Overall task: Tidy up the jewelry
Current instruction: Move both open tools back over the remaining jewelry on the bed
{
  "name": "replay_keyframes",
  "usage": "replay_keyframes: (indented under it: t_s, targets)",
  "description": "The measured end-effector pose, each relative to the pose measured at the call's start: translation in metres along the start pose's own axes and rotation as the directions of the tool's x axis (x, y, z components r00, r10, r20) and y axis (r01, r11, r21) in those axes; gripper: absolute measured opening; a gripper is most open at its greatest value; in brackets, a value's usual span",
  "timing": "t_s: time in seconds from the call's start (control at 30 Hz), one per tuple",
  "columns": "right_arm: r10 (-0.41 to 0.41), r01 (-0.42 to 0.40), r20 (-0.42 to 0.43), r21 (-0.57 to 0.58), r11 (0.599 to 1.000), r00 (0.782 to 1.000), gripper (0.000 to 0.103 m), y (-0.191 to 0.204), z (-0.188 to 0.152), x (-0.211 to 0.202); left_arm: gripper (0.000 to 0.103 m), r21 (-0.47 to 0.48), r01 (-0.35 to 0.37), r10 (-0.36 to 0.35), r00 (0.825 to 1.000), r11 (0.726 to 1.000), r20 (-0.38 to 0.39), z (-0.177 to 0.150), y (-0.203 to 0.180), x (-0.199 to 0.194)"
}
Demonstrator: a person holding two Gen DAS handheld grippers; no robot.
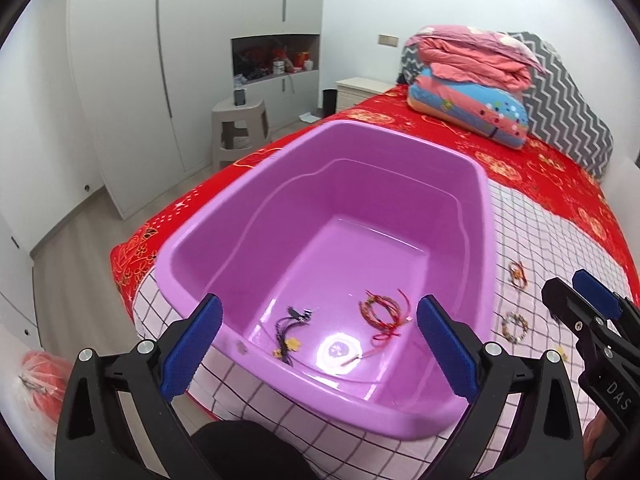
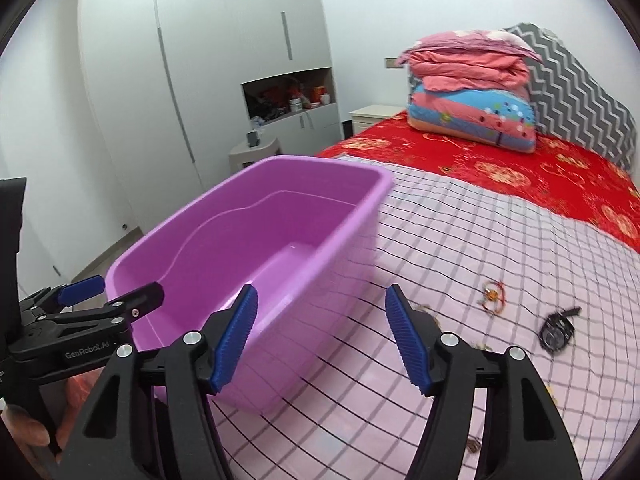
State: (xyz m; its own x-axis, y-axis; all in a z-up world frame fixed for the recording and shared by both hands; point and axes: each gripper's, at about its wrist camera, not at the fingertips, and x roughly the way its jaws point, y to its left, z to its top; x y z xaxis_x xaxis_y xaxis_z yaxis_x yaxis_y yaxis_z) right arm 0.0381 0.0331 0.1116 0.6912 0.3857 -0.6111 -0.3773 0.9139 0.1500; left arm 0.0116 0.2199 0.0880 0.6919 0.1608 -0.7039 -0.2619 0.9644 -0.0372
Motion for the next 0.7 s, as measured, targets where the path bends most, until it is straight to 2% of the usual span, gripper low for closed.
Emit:
replay_keyframes:
  t_s: [0.2, 0.33, 0.53, 0.7]
  targets:
    - [-0.046, 0.045, 0.014, 0.073, 0.996, 0.999, 0.067, -0.033, -0.023, -0.026, 0.096, 0.033, 0.096, -0.096, 0.995, 0.995, -0.008, -0.012, -0.027, -0.012]
    - [-0.092, 0.089, 0.019, 0.125, 0.988, 0.996, 0.067, -0.060, -0.043, -0.042, 0.096, 0.071, 0.130, -0.130, 0.992, 0.989, -0.008, -0.022, -0.050, -0.020]
    - [-0.177, 0.176, -0.012, 0.196, 0.965, 0.984, 0.067, -0.109, -0.071, -0.064, 0.096, 0.125, 0.203, -0.201, 0.979, 0.971, -0.029, -0.037, -0.084, -0.030]
    - [-0.227, 0.226, -0.023, 0.243, 0.943, 0.974, 0.067, -0.145, -0.093, -0.083, 0.096, 0.151, 0.278, -0.274, 0.961, 0.949, -0.047, -0.049, -0.113, -0.039]
